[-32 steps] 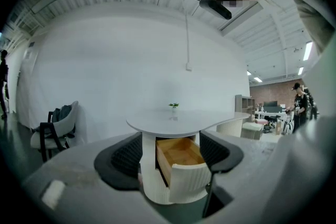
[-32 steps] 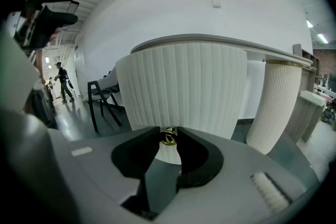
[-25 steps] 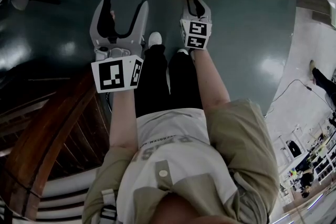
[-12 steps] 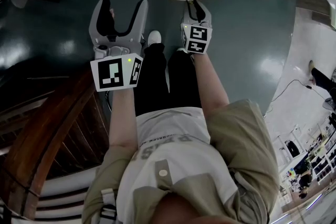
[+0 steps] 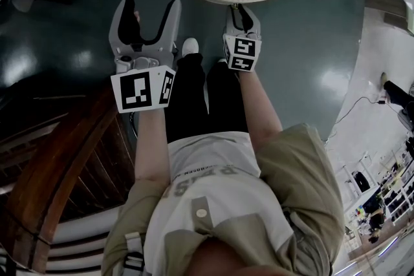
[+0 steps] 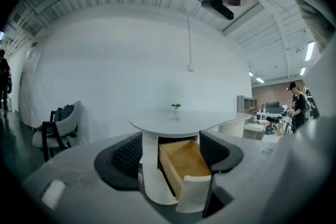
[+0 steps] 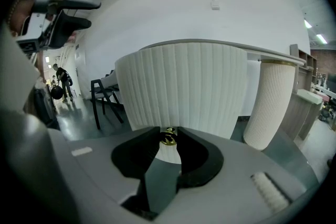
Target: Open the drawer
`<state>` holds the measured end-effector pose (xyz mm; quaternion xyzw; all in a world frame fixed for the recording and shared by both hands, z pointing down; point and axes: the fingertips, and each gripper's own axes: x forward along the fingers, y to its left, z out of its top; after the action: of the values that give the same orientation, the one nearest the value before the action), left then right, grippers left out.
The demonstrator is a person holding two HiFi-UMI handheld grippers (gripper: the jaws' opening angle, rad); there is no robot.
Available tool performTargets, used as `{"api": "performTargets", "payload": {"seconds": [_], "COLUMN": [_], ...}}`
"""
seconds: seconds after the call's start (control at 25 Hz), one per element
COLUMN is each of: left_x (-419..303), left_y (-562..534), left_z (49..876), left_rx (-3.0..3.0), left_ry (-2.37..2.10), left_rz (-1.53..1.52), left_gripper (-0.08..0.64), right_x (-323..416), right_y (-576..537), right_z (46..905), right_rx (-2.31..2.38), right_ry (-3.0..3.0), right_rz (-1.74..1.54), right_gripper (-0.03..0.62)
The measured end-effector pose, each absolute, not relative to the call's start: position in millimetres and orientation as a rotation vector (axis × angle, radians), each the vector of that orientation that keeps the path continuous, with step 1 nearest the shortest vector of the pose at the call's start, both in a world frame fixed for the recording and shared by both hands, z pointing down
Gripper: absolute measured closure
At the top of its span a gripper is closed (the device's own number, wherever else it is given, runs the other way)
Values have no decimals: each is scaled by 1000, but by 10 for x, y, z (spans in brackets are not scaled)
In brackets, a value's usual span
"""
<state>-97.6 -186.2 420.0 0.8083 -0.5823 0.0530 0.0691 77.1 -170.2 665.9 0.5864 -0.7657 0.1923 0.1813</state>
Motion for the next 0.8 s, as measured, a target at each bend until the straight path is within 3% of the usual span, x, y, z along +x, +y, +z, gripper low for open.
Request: {"api": "performTargets", "payload": {"seconds": [0.8], "left_x": [-1030], "left_y": [-1903], "left_z": [4227], "left_rx": [2416], "left_ry": [-1760], "left_rz": [156], "left_gripper": [216], "right_x": [760], "right_y": [-1682], "right_z": [6645], "right_rx": [1658], "right_ry": [-2162], "right_rz": [563], "right_gripper": [486]}}
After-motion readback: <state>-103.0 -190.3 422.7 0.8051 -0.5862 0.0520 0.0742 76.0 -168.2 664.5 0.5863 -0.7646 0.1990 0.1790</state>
